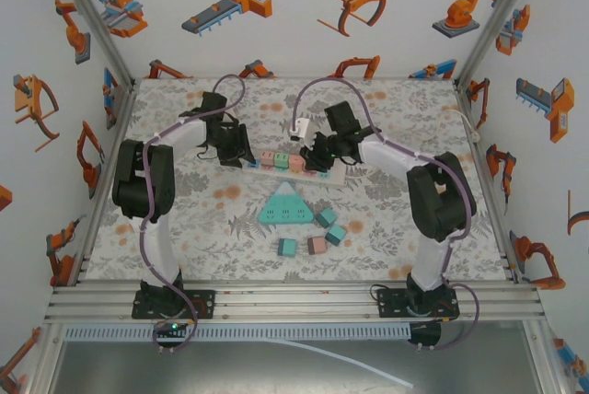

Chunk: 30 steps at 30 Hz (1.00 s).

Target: Pull the plug off the socket

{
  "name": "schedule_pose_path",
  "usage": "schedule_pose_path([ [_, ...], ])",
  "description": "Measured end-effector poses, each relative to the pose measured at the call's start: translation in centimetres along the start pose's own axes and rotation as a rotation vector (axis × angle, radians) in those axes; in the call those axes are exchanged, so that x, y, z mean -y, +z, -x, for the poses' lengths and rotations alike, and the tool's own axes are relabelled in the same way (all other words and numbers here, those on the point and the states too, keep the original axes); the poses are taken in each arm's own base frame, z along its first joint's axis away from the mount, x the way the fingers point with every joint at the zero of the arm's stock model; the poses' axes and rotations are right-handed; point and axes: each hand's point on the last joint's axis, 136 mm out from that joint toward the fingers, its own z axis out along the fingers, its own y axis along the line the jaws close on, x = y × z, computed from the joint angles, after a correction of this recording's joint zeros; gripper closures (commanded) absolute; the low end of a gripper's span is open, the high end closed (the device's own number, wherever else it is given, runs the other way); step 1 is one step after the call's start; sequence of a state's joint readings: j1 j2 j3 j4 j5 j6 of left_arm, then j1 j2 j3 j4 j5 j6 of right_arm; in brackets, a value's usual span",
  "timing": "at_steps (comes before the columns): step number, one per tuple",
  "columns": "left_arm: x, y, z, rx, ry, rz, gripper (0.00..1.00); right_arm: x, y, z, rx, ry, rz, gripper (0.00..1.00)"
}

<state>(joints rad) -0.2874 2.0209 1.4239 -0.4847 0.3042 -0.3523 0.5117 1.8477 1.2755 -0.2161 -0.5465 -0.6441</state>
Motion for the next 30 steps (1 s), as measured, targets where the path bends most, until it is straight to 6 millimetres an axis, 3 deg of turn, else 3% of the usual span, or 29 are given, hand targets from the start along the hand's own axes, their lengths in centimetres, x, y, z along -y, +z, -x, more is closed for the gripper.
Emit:
schedule_pose_path([
  [16,-0.1,-0.2,0.0,0.002,-0.002,0.013,0.47,0.2,-3.9,3.9,0.104,-0.03,-0.1,1.0],
  [20,-0.1,-0.4,0.1,0.009,0.001,0.017,0.45,0.3,-5.7,5.3,0.148,0.093,-0.143,1.0],
  [25,-0.3,-1.4,-0.6,-0.019,0.005,0.04,0.44,0.1,-9.5,7.5,0.266,0.329,-0.186,1.0],
  [28,0.3,-2.9,-0.4,-0.003,0.017,0.031,0.44,0.6,-11.9,7.3,0.321,0.519,-0.226,1.0],
  [30,1.5,-5.0,0.3,0.044,0.04,-0.001,0.44,1.0,-13.7,6.2,0.352,0.677,-0.255,1.0],
])
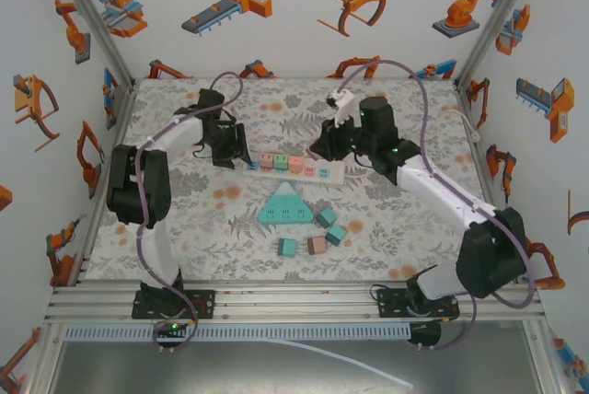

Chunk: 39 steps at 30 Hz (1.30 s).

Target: Pull the plug off the socket

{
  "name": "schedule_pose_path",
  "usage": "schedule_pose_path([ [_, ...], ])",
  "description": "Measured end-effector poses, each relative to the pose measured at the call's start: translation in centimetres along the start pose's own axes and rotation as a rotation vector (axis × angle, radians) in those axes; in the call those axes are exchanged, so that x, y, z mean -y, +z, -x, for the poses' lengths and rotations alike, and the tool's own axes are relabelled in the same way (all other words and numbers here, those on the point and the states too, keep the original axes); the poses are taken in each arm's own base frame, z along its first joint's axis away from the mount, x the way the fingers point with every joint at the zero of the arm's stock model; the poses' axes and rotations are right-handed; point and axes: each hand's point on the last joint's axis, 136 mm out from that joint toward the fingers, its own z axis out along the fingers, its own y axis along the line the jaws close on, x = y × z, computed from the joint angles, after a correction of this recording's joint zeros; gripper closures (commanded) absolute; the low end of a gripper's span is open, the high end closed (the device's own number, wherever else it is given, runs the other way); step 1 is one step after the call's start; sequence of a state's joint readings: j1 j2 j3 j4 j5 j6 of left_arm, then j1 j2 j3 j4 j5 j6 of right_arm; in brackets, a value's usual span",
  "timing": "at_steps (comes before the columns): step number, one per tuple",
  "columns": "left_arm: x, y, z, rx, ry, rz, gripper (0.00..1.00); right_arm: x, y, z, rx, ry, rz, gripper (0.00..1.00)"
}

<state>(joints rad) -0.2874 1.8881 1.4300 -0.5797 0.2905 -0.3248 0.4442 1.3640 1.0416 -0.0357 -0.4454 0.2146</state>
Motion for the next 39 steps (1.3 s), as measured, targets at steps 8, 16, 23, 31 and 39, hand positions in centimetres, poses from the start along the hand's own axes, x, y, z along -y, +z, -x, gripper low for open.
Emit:
schedule_pose_path([
  [8,7.4,-12.4,2.3,0.325,0.209,-0.241,0.43,4.1,-5.9,-4.2,-0.01,0.468,-0.166,0.98],
  [16,14.1,-17.2,-4.6,0.395,0.621,-0.466,0.33,4.5,-11.2,-11.5,-0.032,0.642,-0.293,0.98],
  [23,19.6,-19.6,-13.9,0.411,1.133,-0.675,0.01,5.7,-12.8,-16.8,-0.042,0.717,-0.395,0.98],
  [31,21.1,-19.9,-18.5,0.365,1.351,-0.792,0.03,6.9,-10.7,-20.4,-0.121,0.779,-0.4,0.98],
  [39,20.9,-18.8,-19.9,0.32,1.417,-0.775,0.03,7.5,-7.5,-21.1,-0.156,0.797,-0.309,0.96],
])
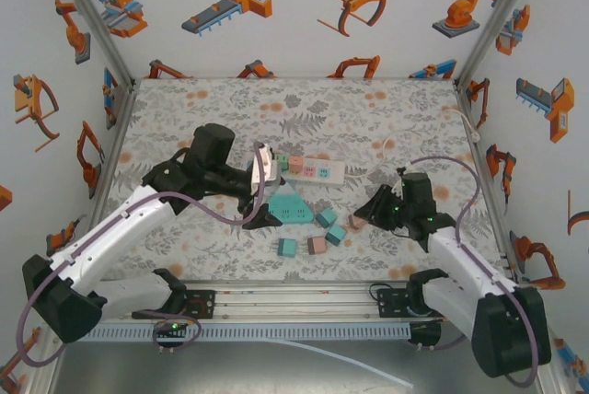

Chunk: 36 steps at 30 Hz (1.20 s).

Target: Pull the plug off the socket

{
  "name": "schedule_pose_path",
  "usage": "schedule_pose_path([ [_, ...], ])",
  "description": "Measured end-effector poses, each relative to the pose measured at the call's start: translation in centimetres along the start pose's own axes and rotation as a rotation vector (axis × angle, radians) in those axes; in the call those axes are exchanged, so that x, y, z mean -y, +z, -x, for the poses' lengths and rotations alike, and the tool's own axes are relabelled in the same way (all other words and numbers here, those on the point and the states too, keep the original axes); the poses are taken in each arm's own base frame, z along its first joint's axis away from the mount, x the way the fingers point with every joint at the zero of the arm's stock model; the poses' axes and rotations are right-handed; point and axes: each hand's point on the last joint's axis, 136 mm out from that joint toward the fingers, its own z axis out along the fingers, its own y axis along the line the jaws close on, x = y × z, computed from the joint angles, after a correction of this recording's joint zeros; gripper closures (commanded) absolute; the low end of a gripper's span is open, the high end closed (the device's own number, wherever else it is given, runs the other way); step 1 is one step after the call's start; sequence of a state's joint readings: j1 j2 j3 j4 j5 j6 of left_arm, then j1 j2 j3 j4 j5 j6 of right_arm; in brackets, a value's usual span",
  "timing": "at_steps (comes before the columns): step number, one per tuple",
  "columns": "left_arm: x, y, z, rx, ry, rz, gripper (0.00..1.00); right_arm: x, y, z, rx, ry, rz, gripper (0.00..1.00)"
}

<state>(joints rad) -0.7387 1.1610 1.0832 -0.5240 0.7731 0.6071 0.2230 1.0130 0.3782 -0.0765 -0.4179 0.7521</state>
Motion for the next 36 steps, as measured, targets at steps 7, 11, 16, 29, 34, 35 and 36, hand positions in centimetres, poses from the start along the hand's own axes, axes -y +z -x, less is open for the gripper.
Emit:
schedule_pose_path([
  [7,-0.4,0.8,-1.2,-0.046,-0.021,0.003,0.03,0.4,1.9,0.0,-0.03,0.003,0.006,0.87],
  [11,-0.6,0.8,-1.4,-0.053,-0.021,0.011,0.03,0.3,2.5,-0.2,-0.043,-0.004,0.014,0.8],
  [16,-0.7,1.0,-1.7,-0.063,-0.029,0.009,0.03,0.0,3.0,-0.3,-0.05,-0.012,0.032,0.65],
  [29,-1.3,1.6,-2.6,-0.094,-0.045,0.02,0.03,0.9,2.8,-0.3,-0.033,-0.013,-0.027,0.4],
  [34,-1.5,1.8,-3.0,-0.106,-0.054,0.019,0.03,1.3,2.1,-0.4,-0.021,-0.024,-0.059,0.38],
  [35,-1.6,1.8,-3.0,-0.108,-0.054,0.023,0.03,1.4,1.9,-0.4,-0.017,-0.028,-0.069,0.37],
  [36,-1.7,1.8,-3.1,-0.113,-0.054,0.03,0.03,1.5,1.7,-0.4,-0.013,-0.034,-0.077,0.36],
])
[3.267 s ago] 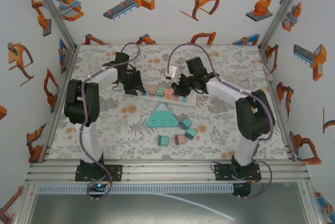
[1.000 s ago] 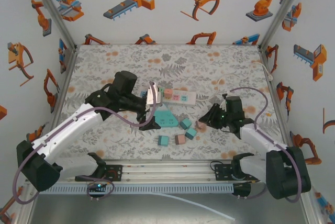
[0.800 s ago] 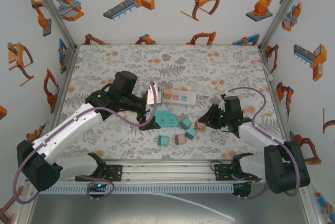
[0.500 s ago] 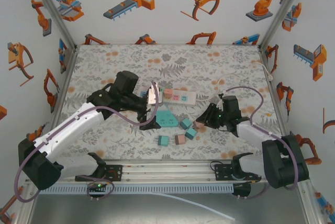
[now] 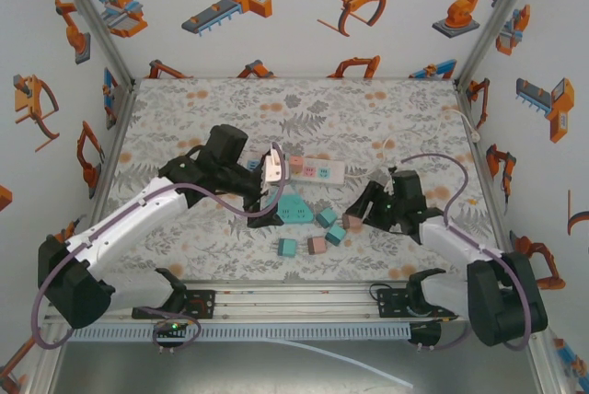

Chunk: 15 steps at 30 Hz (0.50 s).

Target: Pull the plug off the socket

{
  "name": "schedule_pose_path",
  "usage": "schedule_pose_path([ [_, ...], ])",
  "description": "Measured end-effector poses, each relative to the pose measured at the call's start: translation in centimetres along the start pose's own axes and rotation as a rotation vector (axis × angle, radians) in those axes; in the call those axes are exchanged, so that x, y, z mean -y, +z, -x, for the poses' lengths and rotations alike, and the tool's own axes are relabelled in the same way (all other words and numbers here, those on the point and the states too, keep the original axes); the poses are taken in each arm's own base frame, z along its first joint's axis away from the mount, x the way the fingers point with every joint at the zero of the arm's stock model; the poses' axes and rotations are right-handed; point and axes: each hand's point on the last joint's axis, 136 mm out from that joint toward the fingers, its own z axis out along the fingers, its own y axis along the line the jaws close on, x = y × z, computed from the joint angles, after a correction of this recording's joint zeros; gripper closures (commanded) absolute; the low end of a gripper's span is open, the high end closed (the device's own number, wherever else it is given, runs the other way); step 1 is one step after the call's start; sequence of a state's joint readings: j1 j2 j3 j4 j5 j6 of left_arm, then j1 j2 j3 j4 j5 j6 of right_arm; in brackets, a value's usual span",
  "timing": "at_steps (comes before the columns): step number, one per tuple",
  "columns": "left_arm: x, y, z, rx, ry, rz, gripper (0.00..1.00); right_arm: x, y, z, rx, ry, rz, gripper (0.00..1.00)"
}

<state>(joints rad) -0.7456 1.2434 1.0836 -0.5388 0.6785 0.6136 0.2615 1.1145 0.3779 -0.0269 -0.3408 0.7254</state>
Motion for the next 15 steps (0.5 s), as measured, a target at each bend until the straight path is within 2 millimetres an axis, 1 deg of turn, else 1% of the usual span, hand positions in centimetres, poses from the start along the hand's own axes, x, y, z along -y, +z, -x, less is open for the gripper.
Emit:
schedule_pose_path([
  [3,-0.8,0.1,-0.5,-0.028,-0.01,0.043,0.03,-0.4,-1.0,0.7,0.039,-0.038,-0.008,0.36],
  [6,-2.4,0.1,-1.0,-0.059,-0.033,0.122,0.03,-2.0,-2.6,2.4,0.116,-0.12,0.01,0.37],
  [8,-3.8,-0.2,-0.9,-0.066,-0.051,0.198,0.03,-3.6,-3.9,3.5,0.176,-0.209,0.03,0.37],
  [11,-6.1,-0.9,-0.7,-0.054,-0.094,0.31,0.02,-6.4,-5.9,5.2,0.26,-0.374,0.064,0.38],
  [13,-7.7,-1.6,-0.9,-0.04,-0.145,0.377,0.01,-8.4,-7.1,5.9,0.308,-0.5,0.09,0.43],
  [15,-9.5,-2.7,-1.4,-0.014,-0.221,0.449,0.0,-10.6,-7.9,6.5,0.357,-0.642,0.123,0.44],
])
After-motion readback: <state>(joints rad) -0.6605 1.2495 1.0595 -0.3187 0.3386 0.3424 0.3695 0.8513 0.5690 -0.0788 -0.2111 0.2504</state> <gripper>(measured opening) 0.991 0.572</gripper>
